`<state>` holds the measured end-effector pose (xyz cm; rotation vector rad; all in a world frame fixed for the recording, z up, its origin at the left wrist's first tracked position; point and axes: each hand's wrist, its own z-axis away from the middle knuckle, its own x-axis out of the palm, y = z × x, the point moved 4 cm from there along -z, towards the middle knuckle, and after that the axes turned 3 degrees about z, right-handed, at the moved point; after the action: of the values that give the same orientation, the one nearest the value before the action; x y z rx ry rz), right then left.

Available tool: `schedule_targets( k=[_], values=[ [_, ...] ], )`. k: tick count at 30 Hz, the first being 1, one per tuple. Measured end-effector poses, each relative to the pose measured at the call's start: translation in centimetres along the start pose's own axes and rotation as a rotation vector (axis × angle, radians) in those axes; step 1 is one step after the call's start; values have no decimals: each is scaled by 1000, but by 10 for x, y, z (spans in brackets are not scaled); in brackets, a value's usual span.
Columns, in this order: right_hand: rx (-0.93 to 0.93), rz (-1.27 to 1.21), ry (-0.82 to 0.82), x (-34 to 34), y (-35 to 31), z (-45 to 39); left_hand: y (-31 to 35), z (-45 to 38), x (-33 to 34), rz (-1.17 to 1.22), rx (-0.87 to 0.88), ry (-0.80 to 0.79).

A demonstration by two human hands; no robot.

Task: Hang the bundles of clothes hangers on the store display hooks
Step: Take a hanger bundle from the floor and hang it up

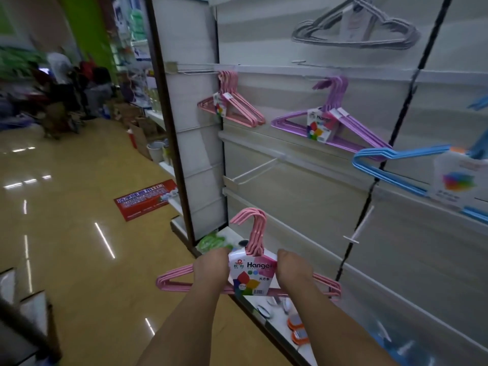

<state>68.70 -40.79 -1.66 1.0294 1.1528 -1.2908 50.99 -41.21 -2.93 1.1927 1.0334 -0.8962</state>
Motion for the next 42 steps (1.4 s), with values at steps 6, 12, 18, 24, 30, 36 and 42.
schedule_targets(
  k=[6,12,18,24,30,36,42],
  values=[
    [-33,32,-15,-12,-47,-53,-39,-58,-12,2,-33,13],
    [-34,54,-21,-23,-115,-107,-96,-121,-30,36,-43,23],
    [-5,43,-4,-35,-208,-170,-173,-201,-71,-25,23,38],
    [47,16,-1,-46,-279,-223,-229,-269,-107,-9,69,6],
    [50,84,-17,-51,-322,-273,-263,-328,-118,-11,115,-1],
    [42,118,49,-66,-344,-329,-271,-391,-136,-6,198,73],
    [34,146,141,-103,-347,-392,-253,-458,-174,31,276,139]
  ],
)
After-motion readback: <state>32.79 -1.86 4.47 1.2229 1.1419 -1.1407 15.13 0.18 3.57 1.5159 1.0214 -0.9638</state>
